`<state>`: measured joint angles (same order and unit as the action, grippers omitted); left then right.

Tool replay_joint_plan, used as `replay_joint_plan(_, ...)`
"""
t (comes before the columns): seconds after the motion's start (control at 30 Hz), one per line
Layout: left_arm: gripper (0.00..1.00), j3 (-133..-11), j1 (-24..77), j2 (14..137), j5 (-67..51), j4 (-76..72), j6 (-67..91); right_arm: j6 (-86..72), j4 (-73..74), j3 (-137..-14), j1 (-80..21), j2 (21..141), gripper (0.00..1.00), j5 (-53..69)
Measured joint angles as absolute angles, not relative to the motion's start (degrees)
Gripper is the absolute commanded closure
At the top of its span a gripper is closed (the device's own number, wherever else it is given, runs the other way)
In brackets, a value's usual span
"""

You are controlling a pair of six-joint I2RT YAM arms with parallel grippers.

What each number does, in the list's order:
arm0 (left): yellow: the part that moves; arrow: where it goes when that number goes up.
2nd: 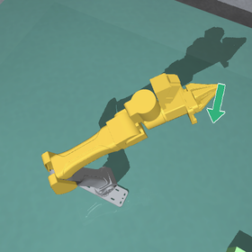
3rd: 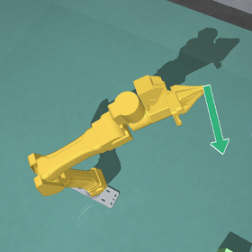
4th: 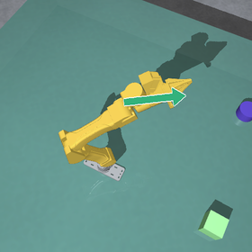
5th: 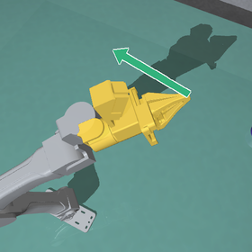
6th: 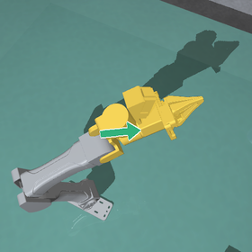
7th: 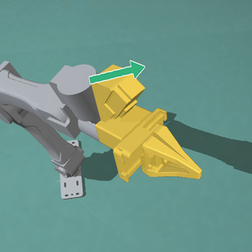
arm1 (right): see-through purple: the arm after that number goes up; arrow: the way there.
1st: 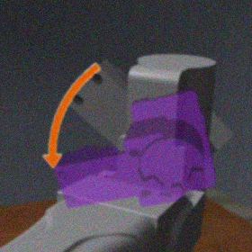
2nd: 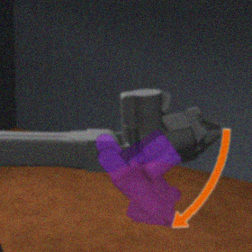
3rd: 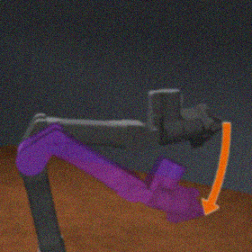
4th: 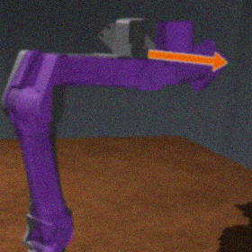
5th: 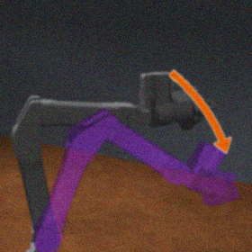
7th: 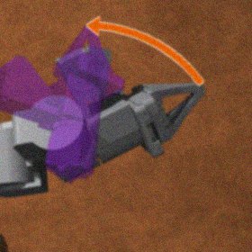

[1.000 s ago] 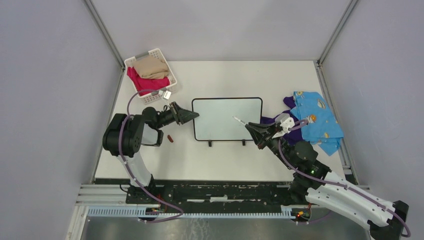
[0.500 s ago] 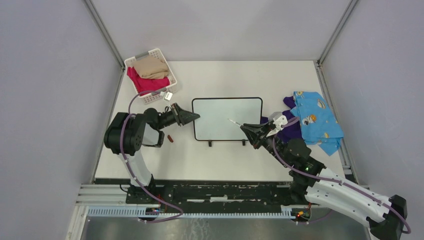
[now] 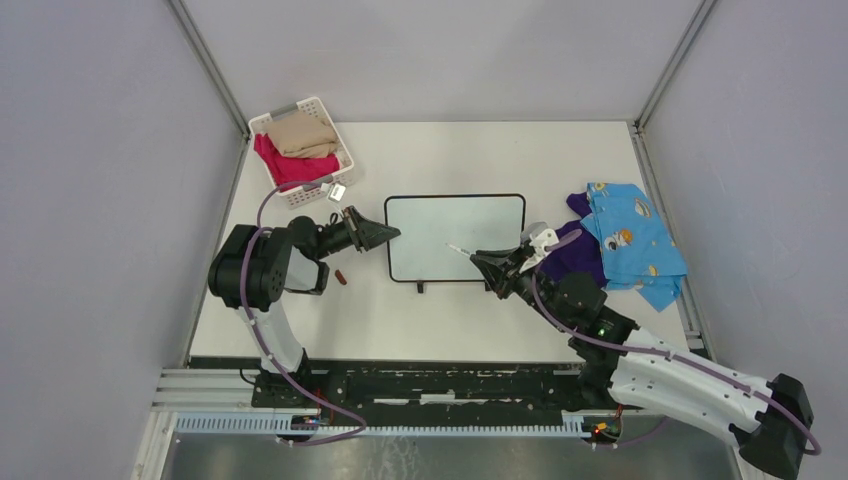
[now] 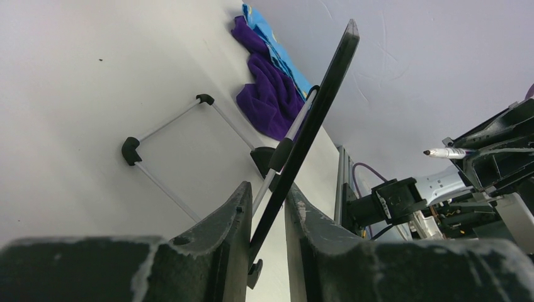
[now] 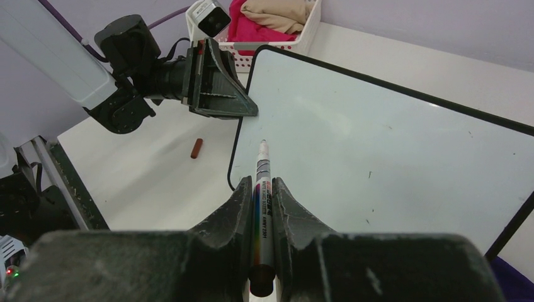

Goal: Write a sentence on the whiteboard

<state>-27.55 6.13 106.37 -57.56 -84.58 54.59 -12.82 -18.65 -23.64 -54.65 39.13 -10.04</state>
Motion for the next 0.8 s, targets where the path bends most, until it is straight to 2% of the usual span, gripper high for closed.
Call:
replay_joint_plan(0.4,0.73,-27.55,6.22,106.37,-57.56,-84.99,54.59,-10.11,-18.31,-27.11,-60.34,44.25,1.00,-17.80)
replay_joint_plan(0.63,0.63,-27.55,6.24,106.37,-57.58,-85.38,54.72,-5.39,-17.82,-30.06,-63.88,48.86,1.00,-25.98)
replay_joint_plan(0.8,0.62,-27.55,6.24,106.37,-57.56,-85.38,54.85,-3.66,-17.04,-30.76,-64.51,51.11,1.00,-28.93)
